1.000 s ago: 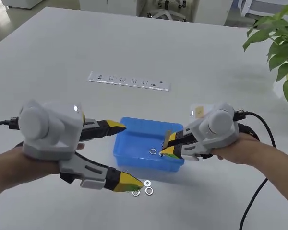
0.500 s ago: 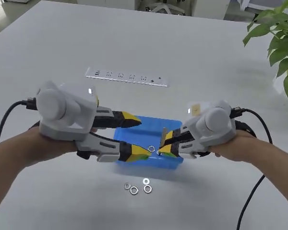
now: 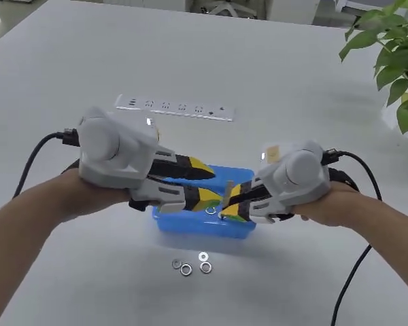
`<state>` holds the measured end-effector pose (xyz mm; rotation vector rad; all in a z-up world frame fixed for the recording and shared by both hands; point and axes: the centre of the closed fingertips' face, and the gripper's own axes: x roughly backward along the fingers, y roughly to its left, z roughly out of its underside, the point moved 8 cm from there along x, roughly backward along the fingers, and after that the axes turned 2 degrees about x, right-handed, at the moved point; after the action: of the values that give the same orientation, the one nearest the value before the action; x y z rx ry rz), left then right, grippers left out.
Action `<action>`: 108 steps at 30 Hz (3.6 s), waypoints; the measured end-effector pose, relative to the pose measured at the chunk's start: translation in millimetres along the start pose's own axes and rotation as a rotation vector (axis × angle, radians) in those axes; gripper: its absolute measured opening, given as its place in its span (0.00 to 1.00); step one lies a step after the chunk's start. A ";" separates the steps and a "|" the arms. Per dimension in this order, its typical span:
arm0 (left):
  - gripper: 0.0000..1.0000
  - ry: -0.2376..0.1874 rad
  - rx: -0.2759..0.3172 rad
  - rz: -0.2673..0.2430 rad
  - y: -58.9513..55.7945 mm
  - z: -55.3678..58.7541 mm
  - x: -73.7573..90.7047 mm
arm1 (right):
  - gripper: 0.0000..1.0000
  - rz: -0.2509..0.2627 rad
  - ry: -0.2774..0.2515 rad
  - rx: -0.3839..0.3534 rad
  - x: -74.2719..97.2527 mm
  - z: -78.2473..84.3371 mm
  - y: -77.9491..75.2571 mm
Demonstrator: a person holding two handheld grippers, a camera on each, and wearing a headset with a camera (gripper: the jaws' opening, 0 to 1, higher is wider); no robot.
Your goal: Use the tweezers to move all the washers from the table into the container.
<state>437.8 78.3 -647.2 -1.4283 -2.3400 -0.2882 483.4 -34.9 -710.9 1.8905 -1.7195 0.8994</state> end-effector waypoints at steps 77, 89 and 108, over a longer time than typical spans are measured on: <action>0.05 0.017 -0.097 -0.019 -14.7 -35.6 26.6 | 0.50 0.186 -0.034 -0.119 75.8 -15.8 42.3; 0.05 0.028 -0.083 -0.020 -25.6 -34.6 37.9 | 0.59 0.204 -0.052 -0.154 85.0 -12.0 59.9; 0.05 0.027 -0.067 0.028 -51.4 -22.0 36.0 | 0.79 0.182 -0.091 -0.209 81.1 -2.4 85.0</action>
<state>382.1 75.6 -610.9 -1.4771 -2.3072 -0.3794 401.0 -102.3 -661.1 1.6831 -1.9820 0.6754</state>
